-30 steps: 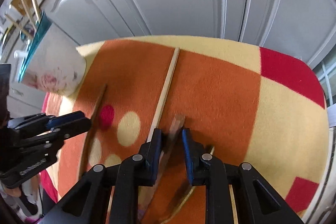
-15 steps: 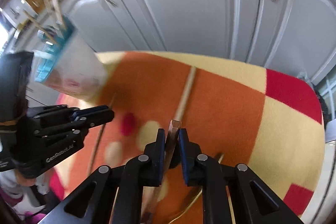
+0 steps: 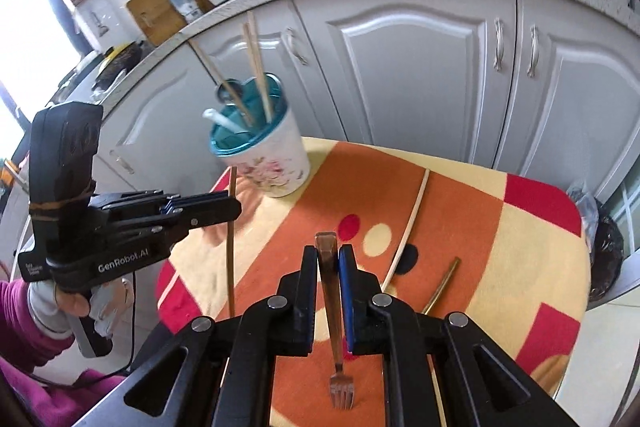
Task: Organize utensils
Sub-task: 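Lift and carry the fork and chopstick over the floral cup with both tools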
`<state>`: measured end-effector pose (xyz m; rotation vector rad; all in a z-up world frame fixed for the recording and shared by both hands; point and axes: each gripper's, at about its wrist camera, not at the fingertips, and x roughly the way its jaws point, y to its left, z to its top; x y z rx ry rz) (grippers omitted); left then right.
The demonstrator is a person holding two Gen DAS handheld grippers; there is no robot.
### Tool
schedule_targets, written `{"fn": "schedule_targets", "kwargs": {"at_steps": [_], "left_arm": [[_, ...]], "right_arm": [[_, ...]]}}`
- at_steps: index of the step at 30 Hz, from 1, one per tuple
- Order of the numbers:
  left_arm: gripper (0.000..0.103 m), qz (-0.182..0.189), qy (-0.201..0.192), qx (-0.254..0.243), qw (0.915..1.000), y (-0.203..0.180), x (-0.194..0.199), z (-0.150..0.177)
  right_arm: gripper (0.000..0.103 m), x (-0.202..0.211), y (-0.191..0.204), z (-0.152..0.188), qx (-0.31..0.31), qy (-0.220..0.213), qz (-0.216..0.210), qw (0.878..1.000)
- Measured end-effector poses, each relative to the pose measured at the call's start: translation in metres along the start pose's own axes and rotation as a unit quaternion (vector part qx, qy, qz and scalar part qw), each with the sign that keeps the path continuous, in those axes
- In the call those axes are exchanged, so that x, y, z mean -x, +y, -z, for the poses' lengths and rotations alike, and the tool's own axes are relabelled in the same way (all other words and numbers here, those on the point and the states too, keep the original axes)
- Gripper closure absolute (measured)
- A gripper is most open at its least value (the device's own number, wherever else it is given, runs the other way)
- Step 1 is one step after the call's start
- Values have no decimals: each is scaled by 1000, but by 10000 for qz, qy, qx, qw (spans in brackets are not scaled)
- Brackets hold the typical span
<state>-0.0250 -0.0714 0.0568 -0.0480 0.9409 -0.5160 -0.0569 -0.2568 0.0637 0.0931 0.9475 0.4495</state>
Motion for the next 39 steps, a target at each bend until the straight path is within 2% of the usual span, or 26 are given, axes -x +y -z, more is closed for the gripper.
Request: {"fn": "schedule_targets", "kwargs": {"at_steps": [9, 16, 23, 29, 35, 39], "left_arm": [[99, 7, -366, -19, 9993, -2, 51, -4], [99, -88, -721, 87, 9973, 9, 86, -23], [99, -281, -1168, 240, 9925, 32, 132, -58], [99, -640, -1627, 259, 9843, 51, 166, -91], [99, -1004, -1948, 225, 9754, 66, 171, -116], [99, -1140, -1935, 183, 9743, 72, 157, -121]], "right_arm": [[93, 32, 18, 14, 109, -259, 42, 9996], [93, 49, 37, -7, 399, -510, 39, 9979], [93, 64, 61, -51, 736, -843, -54, 9937], [93, 71, 85, -97, 1061, -1079, -60, 9885], [93, 68, 104, -147, 1281, -1244, -52, 9839], [93, 57, 108, -175, 1267, -1306, -53, 9833]]}}
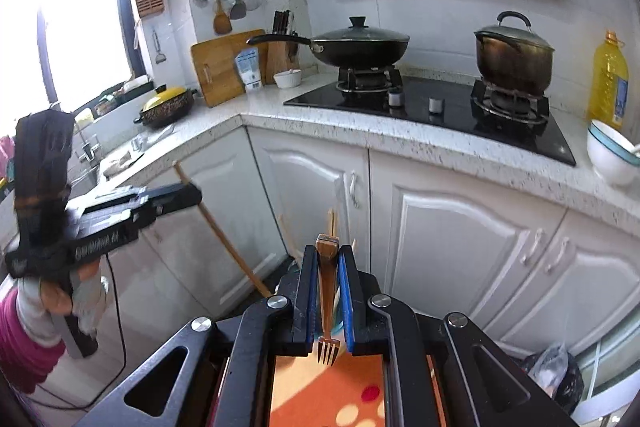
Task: Organize utensils
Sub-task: 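Lift and carry the fork and chopstick over the floral cup with both tools, then lower the fork and chopstick into the cup and open both tools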
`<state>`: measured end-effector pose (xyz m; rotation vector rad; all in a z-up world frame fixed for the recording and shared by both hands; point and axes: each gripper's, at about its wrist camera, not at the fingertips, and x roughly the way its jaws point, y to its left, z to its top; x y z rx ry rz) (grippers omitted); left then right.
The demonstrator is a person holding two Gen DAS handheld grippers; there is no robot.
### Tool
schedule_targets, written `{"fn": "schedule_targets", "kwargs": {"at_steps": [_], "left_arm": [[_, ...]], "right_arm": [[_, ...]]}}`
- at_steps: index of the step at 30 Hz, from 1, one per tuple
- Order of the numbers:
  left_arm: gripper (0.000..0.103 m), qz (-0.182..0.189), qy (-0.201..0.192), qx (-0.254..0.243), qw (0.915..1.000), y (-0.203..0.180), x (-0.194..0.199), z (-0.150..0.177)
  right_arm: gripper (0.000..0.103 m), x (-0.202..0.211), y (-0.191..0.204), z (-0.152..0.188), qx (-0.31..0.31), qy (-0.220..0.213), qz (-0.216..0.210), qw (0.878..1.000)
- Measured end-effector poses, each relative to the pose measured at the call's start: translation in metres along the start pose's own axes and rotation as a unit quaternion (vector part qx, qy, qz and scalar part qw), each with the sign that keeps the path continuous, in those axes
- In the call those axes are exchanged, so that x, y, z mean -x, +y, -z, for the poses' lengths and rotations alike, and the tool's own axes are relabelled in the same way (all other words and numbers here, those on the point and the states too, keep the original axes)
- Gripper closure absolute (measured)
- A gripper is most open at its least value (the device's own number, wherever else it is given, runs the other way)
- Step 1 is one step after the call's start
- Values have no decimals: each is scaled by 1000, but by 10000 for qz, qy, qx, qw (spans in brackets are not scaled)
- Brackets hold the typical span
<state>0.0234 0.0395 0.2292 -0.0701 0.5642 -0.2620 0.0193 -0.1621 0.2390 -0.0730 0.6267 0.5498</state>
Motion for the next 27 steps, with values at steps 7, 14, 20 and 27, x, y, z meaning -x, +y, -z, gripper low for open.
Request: {"fn": "schedule_targets", "kwargs": {"at_steps": [7, 14, 20, 27], "left_arm": [[99, -129, 305, -97, 9994, 0, -38, 19], [99, -179, 596, -60, 9980, 2, -69, 40], [99, -120, 887, 80, 9960, 6, -92, 58], [99, -120, 936, 230, 9953, 12, -98, 61]], "right_arm": [[93, -54, -10, -12, -85, 228, -80, 9997], [93, -95, -20, 0, -129, 468, 7, 9988], [93, -126, -23, 17, -184, 848, -160, 9961], [93, -158, -31, 33, -400, 1184, -293, 9917]]}}
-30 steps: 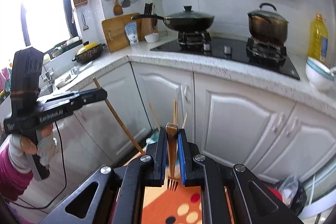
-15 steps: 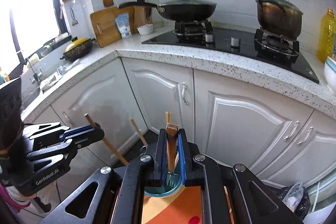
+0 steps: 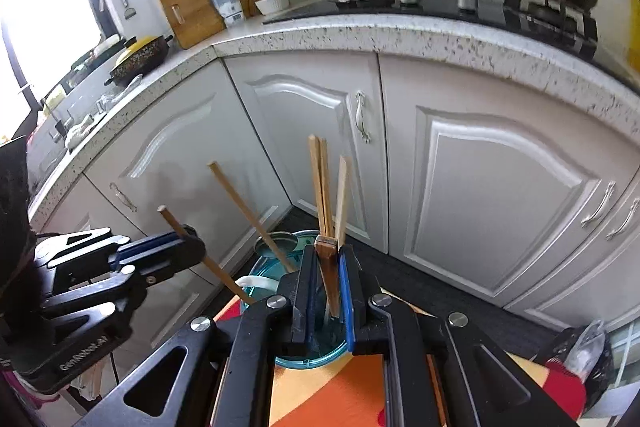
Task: Organize utensils
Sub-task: 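Lower the fork and chopstick into the cup and open both tools, then withdraw both tools from the cup back over the blanket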
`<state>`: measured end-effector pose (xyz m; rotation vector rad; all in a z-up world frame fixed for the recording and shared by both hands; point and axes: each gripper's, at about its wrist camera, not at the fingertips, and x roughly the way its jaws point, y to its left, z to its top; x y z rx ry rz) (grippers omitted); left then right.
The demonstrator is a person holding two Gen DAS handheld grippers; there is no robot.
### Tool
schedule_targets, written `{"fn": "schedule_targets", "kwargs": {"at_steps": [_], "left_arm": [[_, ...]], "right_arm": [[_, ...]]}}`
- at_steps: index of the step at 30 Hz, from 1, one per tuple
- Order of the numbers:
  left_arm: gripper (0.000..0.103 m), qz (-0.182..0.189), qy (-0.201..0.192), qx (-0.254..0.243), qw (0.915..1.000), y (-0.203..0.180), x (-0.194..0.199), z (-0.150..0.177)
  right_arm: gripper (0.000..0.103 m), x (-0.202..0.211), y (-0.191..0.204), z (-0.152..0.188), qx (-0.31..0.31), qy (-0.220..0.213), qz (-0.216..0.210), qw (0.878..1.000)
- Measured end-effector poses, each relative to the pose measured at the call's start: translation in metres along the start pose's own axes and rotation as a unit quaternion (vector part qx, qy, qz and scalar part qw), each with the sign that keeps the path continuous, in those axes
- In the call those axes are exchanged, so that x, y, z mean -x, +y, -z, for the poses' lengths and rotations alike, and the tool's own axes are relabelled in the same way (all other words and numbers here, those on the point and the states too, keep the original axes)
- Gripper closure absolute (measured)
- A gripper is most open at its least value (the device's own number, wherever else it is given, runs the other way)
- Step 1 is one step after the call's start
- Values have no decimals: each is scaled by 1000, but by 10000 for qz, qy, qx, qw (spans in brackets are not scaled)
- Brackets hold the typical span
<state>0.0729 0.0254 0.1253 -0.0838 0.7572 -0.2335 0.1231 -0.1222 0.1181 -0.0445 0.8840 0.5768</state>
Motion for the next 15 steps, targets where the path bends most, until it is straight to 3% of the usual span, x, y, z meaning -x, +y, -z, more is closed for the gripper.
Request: {"fn": "schedule_targets", "kwargs": {"at_steps": [4, 6, 9, 15], "left_arm": [[99, 18, 26, 59, 10000, -1, 0, -1], [98, 47, 47, 109, 9999, 1, -1, -2], [97, 18, 106, 166, 9998, 3, -2, -2], [71, 67, 7, 260, 9996, 6, 9, -2]], "right_arm": [[88, 0, -9, 1, -205, -5, -12, 9998], [62, 3, -10, 1, -241, -17, 8, 9997], [62, 5, -11, 5, -290, -4, -30, 9996], [62, 11, -12, 13, -356, 42, 24, 9994]]}}
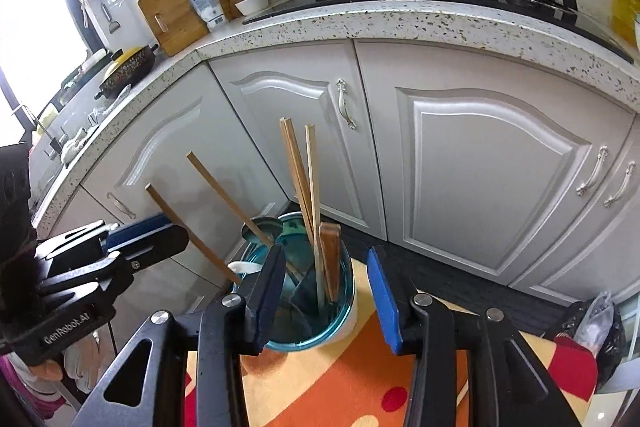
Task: Organize utensils
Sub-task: 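Withdraw both tools from the cup back over the blanket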
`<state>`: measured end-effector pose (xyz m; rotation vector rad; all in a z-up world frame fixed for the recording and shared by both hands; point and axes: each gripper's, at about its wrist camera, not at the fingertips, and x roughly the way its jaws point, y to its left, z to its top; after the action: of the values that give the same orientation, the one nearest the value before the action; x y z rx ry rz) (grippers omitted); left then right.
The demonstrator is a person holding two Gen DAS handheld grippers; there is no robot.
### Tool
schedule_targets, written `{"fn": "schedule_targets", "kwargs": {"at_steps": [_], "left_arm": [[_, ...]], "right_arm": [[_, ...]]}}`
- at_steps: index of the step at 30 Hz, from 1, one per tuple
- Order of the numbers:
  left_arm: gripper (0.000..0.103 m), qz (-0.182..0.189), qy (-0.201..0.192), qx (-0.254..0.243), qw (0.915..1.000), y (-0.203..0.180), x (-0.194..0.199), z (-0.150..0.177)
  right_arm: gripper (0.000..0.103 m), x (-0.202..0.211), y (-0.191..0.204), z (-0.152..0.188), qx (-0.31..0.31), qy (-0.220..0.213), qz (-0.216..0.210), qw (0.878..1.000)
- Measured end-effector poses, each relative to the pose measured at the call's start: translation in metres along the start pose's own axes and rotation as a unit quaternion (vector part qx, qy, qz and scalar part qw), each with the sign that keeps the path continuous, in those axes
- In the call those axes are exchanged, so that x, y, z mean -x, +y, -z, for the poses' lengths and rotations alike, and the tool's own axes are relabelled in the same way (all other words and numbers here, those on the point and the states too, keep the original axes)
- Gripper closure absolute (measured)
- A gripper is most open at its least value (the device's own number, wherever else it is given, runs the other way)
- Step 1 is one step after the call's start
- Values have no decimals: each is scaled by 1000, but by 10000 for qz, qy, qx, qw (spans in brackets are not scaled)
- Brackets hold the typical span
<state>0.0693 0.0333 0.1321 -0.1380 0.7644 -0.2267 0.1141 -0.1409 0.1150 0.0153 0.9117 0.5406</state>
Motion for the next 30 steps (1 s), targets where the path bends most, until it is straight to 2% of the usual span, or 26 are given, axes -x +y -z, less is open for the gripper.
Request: {"fn": "schedule_targets", "kwargs": {"at_steps": [7, 15, 21, 30], "left_arm": [[68, -38, -96, 81, 9999, -1, 13, 1], [68, -168, -153, -118, 9997, -18, 22, 13], [68, -255, -87, -237, 9994, -30, 19, 26], [68, -112, 80, -361, 9993, -58, 13, 45]], "right_arm": [[62, 11, 1, 14, -78, 8, 31, 10000], [62, 19, 12, 30, -37, 30, 6, 10000], [62, 30, 12, 41, -137, -39, 79, 9999], [61, 51, -3, 65, -332, -85, 368, 9987]]}}
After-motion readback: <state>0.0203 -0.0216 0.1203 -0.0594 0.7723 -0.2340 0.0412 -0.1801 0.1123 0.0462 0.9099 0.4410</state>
